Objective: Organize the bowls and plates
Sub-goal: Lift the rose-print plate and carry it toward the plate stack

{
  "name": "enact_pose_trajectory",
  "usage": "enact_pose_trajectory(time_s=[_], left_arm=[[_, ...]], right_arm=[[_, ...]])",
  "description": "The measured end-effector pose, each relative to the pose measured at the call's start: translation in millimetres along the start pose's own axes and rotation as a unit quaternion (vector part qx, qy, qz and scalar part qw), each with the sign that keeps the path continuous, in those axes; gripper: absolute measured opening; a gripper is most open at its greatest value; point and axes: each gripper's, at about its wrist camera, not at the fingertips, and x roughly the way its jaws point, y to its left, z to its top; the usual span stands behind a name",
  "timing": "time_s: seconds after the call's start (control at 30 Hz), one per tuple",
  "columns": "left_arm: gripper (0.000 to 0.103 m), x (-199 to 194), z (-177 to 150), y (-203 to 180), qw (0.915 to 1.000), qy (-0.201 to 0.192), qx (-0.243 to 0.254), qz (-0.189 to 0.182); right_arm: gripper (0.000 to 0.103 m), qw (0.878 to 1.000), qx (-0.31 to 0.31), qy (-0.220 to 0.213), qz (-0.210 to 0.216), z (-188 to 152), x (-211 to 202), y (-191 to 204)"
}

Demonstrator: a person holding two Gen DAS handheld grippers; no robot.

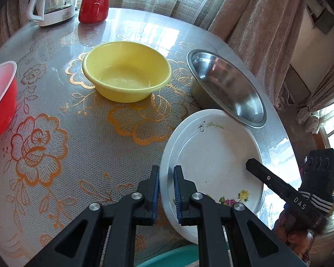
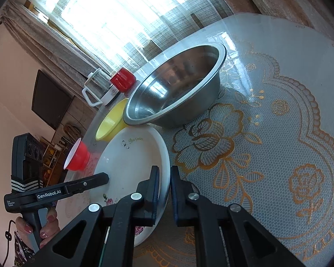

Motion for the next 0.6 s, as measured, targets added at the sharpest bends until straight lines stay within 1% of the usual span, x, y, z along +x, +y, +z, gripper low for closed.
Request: enact_pose_trajectory(time_s=[0.07,0.23,0.4,0.53,0.6], left_arm=[[0.012,-4,-4,0,0.9999,-0.007,-0.006,-0.007],[0.012,-16,-7,-3,0.9995,-0.032,0.0,-0.005],[0.012,-34,-8,-3,0.9981,-0.053,-0.012,-0.027],[0.012,-48,-16,-7,0.9969,-0.073,-0.005,-0.03],[0.012,-54,-20,-13,0.9961,-0.085,0.001,-0.024]], right_arm=[[0.009,1.0,-0.001,-0.006,0.006,0,-2,1],[0.009,0.999,-0.002,-0.025,0.025,-2,-11,-1],[0.009,0.997,-0.001,-0.053,0.047,-4,-22,0],[0.009,0.995,-0.003,-0.075,0.073,-5,-30,0],[0.009,0.993,-0.003,-0.089,0.081,-5,-35,0]])
